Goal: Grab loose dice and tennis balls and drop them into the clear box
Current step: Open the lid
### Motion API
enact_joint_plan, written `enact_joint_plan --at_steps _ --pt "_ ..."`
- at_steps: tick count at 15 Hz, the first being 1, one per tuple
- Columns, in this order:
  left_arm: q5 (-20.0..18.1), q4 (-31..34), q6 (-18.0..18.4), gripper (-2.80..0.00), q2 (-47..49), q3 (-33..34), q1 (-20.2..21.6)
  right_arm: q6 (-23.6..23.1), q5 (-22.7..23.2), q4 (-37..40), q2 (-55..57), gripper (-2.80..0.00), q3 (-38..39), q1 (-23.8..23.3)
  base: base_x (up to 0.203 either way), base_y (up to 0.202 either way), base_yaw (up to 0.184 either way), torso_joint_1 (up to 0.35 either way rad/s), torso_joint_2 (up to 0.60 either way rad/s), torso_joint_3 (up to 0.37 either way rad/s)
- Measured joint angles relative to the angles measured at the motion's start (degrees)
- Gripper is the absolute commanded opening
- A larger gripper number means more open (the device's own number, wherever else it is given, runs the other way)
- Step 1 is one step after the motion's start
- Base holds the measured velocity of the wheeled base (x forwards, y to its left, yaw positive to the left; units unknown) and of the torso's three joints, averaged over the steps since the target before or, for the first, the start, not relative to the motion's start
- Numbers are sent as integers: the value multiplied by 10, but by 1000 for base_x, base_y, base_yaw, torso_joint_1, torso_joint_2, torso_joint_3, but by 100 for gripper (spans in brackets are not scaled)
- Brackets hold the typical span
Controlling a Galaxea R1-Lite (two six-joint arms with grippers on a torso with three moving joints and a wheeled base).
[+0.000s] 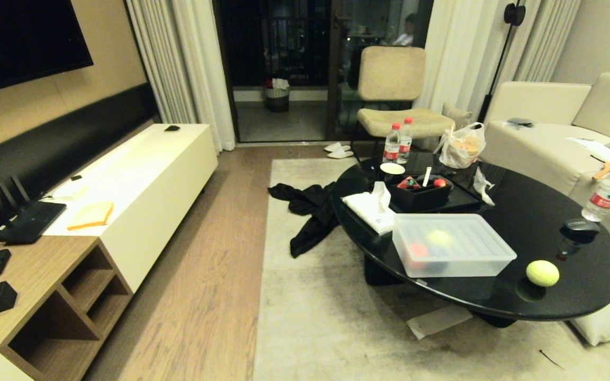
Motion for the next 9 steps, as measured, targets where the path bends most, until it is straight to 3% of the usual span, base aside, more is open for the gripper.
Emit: enact_joint_plan --at_steps 9 --pt "0 0 0 -280 0 0 0 0 0 0 0 -280 0 0 0 0 0 0 0 0"
